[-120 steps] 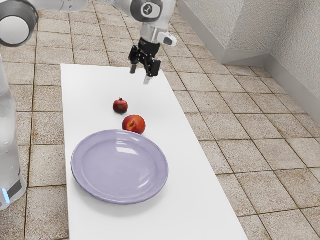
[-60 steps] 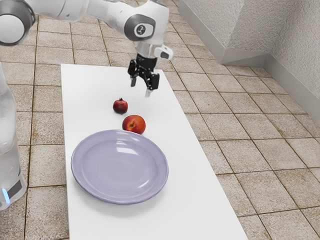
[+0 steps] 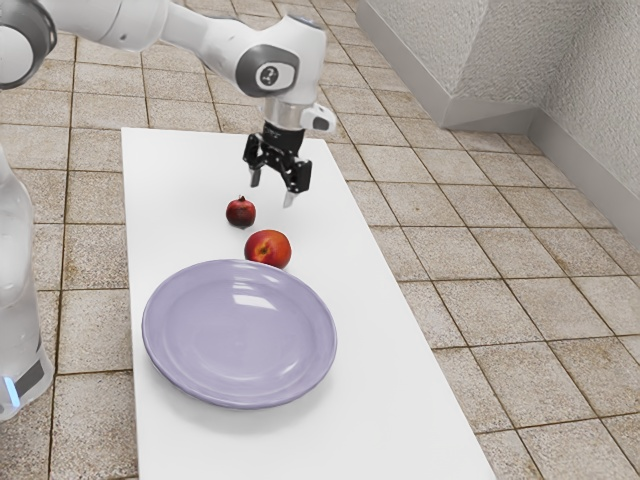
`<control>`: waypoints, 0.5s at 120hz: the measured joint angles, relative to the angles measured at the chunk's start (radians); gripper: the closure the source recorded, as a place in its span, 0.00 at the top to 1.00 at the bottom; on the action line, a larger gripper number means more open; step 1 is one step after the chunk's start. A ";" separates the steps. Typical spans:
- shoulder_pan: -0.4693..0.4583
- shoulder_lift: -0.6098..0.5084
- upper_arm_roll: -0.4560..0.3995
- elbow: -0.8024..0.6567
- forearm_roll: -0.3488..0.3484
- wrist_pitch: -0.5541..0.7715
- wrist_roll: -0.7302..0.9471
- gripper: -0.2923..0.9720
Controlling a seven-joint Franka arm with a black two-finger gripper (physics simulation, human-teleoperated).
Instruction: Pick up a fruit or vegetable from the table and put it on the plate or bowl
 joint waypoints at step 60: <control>-0.003 -0.044 0.016 -0.090 0.013 0.008 0.029 0.77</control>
